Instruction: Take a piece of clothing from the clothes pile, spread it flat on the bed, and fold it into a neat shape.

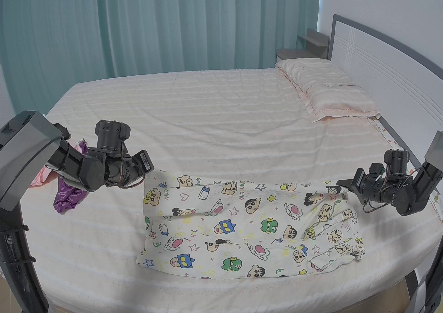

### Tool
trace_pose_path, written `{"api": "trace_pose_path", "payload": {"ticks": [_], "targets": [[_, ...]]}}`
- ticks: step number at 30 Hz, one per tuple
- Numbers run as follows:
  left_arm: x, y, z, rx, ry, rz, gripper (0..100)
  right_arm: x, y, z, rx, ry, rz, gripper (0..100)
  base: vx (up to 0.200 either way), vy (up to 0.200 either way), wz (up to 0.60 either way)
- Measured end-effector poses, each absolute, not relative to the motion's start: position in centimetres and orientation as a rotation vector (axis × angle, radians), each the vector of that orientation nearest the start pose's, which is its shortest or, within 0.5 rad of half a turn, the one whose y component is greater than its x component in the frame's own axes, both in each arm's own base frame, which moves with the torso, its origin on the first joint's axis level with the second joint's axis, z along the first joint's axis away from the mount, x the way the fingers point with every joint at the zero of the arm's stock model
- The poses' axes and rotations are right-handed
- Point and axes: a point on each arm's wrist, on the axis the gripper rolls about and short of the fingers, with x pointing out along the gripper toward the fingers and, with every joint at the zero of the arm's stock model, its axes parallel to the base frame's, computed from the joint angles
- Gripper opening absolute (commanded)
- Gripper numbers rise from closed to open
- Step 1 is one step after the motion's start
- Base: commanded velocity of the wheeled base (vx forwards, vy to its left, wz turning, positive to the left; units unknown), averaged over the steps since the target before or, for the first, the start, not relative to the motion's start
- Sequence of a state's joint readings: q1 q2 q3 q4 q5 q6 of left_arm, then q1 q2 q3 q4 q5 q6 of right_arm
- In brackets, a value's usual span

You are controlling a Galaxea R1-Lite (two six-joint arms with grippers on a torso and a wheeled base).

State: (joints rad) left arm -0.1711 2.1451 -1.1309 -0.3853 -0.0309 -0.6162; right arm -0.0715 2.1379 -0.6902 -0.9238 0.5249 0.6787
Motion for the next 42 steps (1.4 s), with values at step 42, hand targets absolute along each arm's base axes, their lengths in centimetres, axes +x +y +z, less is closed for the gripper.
{"api": "trace_pose_path", "payload": {"ticks": [42], "targets": [[35.0,-6.6,2.8,-0.347,0.824,-0.021,0,27.9,-1.1,-1.1,0.351,0.766,0.386,0,0.000,0.000,0.00]]}}
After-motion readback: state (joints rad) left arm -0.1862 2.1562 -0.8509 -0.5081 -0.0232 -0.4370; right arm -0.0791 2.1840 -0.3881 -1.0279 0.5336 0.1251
